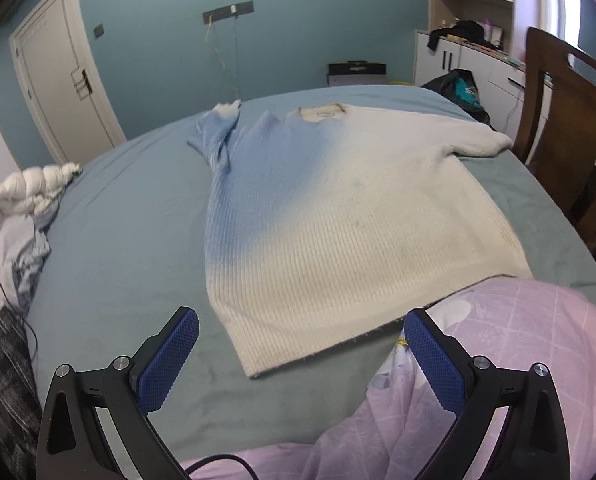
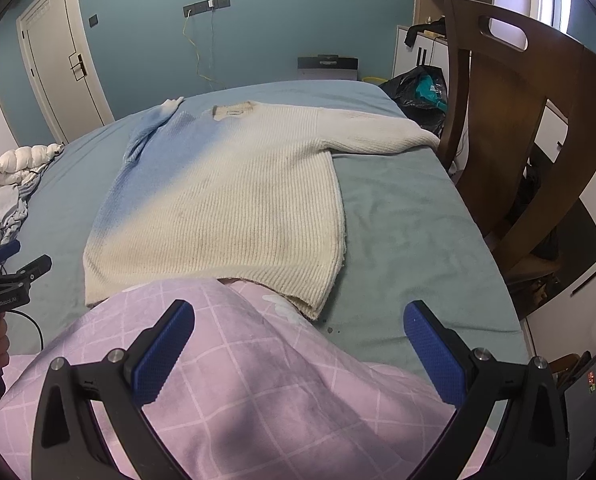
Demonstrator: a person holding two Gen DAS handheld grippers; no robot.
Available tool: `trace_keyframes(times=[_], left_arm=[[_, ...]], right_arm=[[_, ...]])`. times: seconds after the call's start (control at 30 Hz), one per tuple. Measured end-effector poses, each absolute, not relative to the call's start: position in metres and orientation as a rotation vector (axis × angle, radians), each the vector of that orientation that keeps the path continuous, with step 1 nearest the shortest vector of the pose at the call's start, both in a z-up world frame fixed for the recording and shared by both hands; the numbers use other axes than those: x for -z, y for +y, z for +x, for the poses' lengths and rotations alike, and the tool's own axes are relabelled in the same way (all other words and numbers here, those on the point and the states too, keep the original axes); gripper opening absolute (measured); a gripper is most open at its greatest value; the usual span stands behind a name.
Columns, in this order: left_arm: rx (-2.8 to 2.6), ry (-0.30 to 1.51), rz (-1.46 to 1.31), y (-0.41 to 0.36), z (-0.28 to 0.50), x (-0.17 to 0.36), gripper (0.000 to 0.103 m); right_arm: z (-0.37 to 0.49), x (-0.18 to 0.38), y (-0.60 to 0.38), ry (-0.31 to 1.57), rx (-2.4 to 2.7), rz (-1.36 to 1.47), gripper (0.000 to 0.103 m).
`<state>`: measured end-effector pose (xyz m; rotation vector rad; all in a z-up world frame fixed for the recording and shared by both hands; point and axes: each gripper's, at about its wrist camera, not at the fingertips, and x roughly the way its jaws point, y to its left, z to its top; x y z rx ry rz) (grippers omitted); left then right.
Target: Fold small clothes
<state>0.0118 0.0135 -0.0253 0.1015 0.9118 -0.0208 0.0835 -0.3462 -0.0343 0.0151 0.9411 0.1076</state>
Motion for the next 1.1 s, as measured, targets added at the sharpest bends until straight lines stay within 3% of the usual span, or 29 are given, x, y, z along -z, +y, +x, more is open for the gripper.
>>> trace_keyframes(times=[0.33, 0.47, 0.67, 1.1], left_arm=[[-0.003, 0.943, 0.068, 0.021, 0.016, 0.028, 0.103], [0.029, 0.869, 0.020, 0.024, 0.015, 0.021, 0.103], [-0.079, 0.756, 0.177, 0.018, 0.020, 0.013, 0.103], [0.012, 0.861, 0.119, 0.009, 0.088, 0.033, 0.103]], right_arm=[[0.091, 0.041, -0.360, 0.981, -0.103, 0.083, 0.102], [0.094, 0.043, -0.360, 0.992, -0.107, 0.089, 0.102], [0.101, 0.043, -0.360, 0.985, -0.106, 0.069, 0.102], [0.163, 0.061, -0.388, 1.058, -0.164, 0.157, 0.102]])
